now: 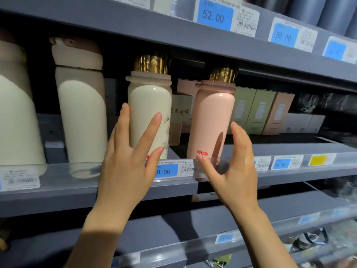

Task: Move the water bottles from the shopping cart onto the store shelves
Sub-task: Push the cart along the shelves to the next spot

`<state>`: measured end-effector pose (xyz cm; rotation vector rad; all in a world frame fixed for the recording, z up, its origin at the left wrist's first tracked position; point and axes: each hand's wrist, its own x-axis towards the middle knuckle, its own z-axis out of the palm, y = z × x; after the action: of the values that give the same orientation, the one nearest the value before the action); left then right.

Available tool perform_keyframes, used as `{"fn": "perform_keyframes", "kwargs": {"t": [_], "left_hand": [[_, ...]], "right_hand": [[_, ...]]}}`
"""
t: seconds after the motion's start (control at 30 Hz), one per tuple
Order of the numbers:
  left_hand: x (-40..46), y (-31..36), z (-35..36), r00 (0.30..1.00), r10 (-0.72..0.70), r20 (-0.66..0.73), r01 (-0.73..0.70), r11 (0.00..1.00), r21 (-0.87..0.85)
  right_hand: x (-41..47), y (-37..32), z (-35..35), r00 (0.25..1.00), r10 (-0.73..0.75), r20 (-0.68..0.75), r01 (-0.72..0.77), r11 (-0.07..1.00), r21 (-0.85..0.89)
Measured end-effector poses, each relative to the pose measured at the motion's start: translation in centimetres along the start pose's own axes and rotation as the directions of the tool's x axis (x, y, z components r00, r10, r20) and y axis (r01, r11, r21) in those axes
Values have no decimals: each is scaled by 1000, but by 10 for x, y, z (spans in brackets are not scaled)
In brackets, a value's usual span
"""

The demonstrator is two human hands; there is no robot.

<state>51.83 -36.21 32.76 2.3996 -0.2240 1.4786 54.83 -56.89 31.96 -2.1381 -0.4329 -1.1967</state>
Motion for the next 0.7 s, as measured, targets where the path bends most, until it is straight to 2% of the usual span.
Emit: {"fn": "perform_keyframes", "kwargs": {"t": [0.13,0.37,0.43,0.53,0.6,0.7], "left_hand": [[-25,10,-13,998,29,-64,-38,990,-138],[-91,66,-71,977,-1,-211,-9,999,-44],[-122,87,-88,984,-39,-173,30,998,-59],[-183,116,-114,987,-158,-42,155,985,-78],[-226,130,-137,960,-276,43,279,957,-76],[-276,138,-177,910,-402,103,401,916,29]], "right_hand": [[-19,-10,-26,997,-34,71,34,999,0],[-67,-35,-82,954,-140,265,111,986,121],[-96,-34,-98,942,-135,306,84,981,175],[-146,-29,-120,905,-82,418,-25,969,244],[-178,-32,-129,856,-66,512,-84,961,264],[-214,-51,-135,755,-118,645,-128,938,321]]}}
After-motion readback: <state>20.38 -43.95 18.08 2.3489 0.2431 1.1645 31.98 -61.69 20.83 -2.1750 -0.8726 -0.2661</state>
